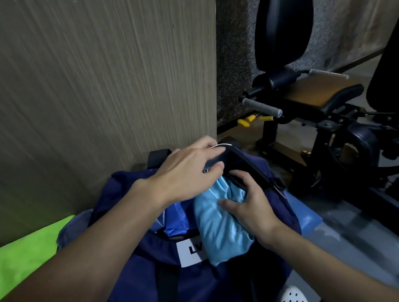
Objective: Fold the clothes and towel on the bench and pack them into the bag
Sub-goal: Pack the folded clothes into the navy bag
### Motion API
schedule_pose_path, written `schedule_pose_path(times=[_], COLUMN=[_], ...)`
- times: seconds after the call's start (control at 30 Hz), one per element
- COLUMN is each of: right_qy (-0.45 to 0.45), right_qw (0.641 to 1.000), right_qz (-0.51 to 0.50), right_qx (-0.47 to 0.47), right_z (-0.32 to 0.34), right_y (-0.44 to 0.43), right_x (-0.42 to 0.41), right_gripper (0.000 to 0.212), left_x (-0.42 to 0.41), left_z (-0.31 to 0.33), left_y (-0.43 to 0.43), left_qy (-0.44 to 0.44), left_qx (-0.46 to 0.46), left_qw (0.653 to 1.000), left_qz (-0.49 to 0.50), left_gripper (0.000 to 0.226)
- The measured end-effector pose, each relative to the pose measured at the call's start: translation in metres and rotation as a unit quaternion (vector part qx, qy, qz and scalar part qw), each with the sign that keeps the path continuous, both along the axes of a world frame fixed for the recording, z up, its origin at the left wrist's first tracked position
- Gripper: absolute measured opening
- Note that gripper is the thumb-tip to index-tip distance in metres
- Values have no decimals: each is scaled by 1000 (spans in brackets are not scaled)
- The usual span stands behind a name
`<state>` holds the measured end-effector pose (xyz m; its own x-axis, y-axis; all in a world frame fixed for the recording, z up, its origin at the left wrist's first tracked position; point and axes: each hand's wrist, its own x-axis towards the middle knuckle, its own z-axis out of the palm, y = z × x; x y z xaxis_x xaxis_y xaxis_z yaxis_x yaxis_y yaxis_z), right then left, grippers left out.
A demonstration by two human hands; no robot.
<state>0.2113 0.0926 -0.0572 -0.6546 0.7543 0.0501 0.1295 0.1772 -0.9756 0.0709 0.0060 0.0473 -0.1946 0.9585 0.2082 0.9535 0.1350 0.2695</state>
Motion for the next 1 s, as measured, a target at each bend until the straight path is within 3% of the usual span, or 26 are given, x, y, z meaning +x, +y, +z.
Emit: schedule_pose_path(times=[0.2, 0.4, 0.53, 0.63, 0.73, 0.8, 0.87, 1.0], right_qy=[-61, -167, -207, -255, -174, -164, -224, -316], right_qw=[995, 983, 963, 911, 882, 878, 868, 857], right_qz=[-78, -57, -22, -12, 35, 134, 198, 184], right_qx=[0, 52, 169, 323, 437, 430, 397, 363], right_z=[-19, -18, -11, -15, -18, -21, -26, -37], right_y=[20, 30, 16, 1, -10, -13, -10, 7], right_x=[-38, -50, -42, -32, -22, -19, -19, -27], right_gripper=[62, 64, 80, 78, 66, 68, 77, 82], left_x=[-6, -11, -12, -11, -9, -9, -9, -11], left_z=[1, -2, 0, -1, -3, -2, -1, -1], left_y=[-1, -2, -1, -2, -2, -1, -1, -1], left_qy=[-1, -11, -27, -24, -32, -37, -35, -13], left_qx=[-4, -9, 4, 0, -2, 2, -1, -13], left_qw=[1000, 1000, 1000, 1000, 999, 999, 999, 1000], left_qz=[-5, -10, -3, -5, -4, 0, 2, -6], left_gripper=[42, 46, 49, 47, 49, 50, 50, 54])
